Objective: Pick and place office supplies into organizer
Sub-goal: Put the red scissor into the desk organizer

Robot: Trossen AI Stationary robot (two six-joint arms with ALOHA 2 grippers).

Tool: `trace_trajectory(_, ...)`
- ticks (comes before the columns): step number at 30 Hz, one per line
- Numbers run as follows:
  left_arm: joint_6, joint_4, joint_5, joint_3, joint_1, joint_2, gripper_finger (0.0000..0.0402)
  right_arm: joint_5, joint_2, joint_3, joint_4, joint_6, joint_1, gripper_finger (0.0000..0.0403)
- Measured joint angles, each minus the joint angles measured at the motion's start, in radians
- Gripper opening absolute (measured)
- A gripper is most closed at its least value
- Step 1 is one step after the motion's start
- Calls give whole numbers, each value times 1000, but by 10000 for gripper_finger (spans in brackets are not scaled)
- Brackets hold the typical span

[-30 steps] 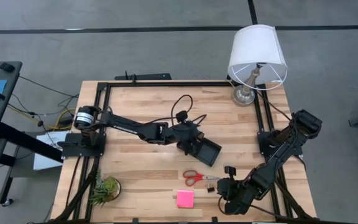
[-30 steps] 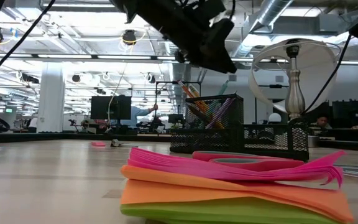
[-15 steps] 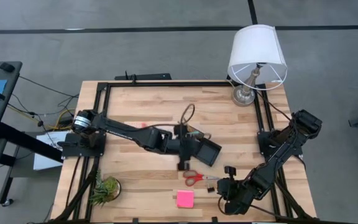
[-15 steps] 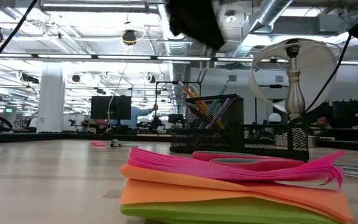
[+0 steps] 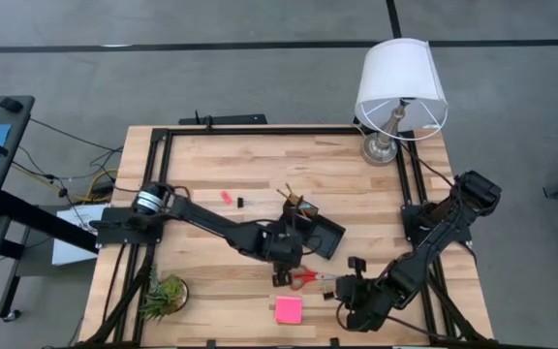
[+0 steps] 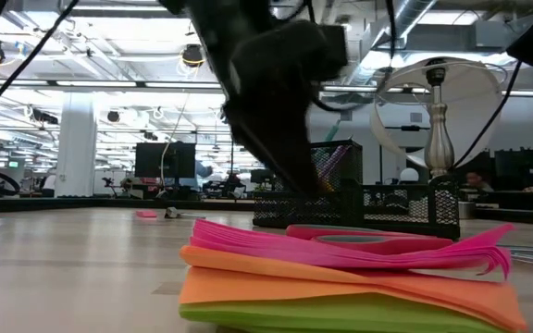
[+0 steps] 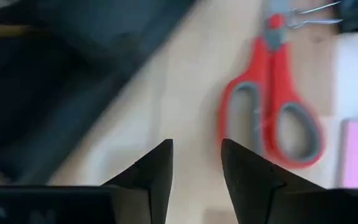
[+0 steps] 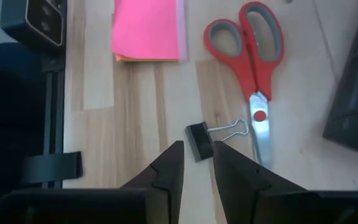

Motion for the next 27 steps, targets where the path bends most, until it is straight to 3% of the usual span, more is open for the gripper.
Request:
trace_trajectory(6, -2, 31, 90, 0, -2, 63, 127, -1, 0, 0, -6, 0, -6, 81)
trace_trajectory(16, -38, 21, 78, -1, -2, 79, 123, -3, 0, 0, -9, -45, -3, 81)
trace_trajectory(23, -38, 10, 93, 4, 0, 129, 83, -3, 0, 0, -8, -44, -3, 81)
trace_trajectory(27, -38, -17, 75, 2, -6, 118, 39, -3, 0, 0, -9, -45, -3, 81)
